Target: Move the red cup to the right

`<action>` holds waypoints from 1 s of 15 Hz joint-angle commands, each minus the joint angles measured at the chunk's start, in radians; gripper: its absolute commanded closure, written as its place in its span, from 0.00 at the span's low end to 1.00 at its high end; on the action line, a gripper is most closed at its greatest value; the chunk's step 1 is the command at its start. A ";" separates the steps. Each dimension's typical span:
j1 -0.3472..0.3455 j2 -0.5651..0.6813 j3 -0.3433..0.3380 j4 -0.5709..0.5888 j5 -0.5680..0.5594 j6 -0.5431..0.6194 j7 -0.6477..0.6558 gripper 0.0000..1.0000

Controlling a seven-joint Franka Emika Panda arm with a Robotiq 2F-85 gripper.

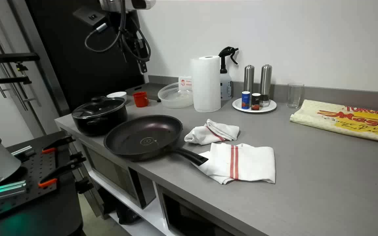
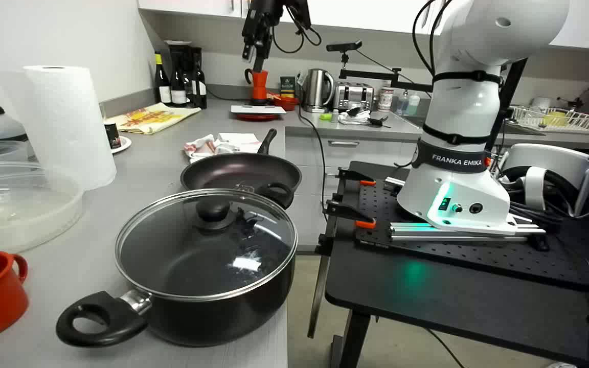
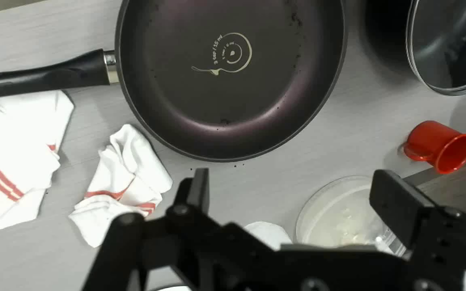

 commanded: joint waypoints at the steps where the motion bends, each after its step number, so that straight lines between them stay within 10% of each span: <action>1: -0.050 0.004 0.049 0.001 0.014 -0.005 -0.010 0.00; 15: -0.058 0.154 0.163 0.131 -0.032 -0.008 0.029 0.00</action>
